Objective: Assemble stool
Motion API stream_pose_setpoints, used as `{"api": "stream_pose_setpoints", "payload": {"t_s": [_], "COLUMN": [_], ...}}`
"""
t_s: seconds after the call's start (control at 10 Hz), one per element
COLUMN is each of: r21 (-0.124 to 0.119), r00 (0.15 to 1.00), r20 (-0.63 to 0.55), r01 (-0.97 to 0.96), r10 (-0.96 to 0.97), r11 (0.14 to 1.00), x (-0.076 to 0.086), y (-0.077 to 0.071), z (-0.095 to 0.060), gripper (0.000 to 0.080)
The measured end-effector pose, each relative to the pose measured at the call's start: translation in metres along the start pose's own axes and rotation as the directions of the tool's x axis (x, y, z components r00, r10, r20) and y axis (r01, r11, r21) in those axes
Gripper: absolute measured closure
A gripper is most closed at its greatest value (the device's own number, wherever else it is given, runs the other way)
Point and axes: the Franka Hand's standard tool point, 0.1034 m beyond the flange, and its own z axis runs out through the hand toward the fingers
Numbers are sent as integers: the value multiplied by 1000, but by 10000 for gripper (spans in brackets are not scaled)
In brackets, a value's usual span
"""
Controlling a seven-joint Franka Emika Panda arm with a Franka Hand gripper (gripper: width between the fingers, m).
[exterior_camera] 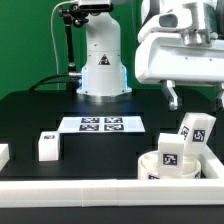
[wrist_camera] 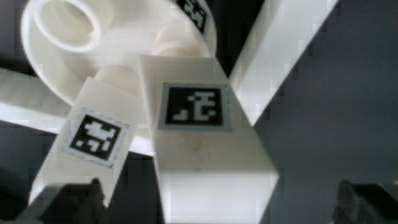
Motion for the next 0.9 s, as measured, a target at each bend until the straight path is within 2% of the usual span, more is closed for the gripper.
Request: {"api": "stream_pose_setpoints", "payload": {"t_s": [0.2,0.5,0.8,0.9], "r21": [-4,4,10,26], "r00": [1000,999,997,988], "r20": [-2,46,71,152], "r01": [-5,-27,-26,-31], "r10": [5,27,26,27], "r11": [1000,1000,1000,999], "x": [3,8,5,-3], "y": [6,17,15,13], "z": [-2,-7,-5,-1], "gripper": [151,151,151,151]}}
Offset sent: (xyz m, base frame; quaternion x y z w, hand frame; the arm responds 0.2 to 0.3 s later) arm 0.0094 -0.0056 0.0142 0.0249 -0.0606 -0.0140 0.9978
